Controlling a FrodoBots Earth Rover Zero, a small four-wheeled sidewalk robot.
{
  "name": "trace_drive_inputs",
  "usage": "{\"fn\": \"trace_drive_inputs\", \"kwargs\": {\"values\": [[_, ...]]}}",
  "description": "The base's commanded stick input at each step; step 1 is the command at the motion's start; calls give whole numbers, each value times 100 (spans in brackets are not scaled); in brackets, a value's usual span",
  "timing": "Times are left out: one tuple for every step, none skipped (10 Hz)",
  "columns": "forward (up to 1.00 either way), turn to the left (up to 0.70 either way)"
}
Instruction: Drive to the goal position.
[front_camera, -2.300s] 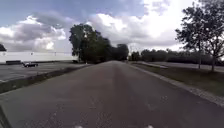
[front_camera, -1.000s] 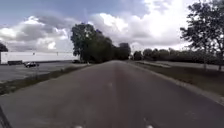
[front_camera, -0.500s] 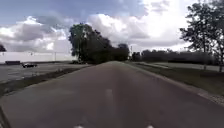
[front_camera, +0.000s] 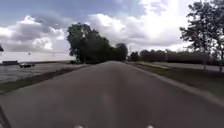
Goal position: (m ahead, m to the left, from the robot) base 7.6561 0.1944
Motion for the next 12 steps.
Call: {"fn": "trace_drive_inputs", "kwargs": {"values": [[70,0],[70,0],[70,0],[70,0],[70,0],[70,0],[70,0],[70,0],[70,29],[70,35],[70,7],[70,0]]}}
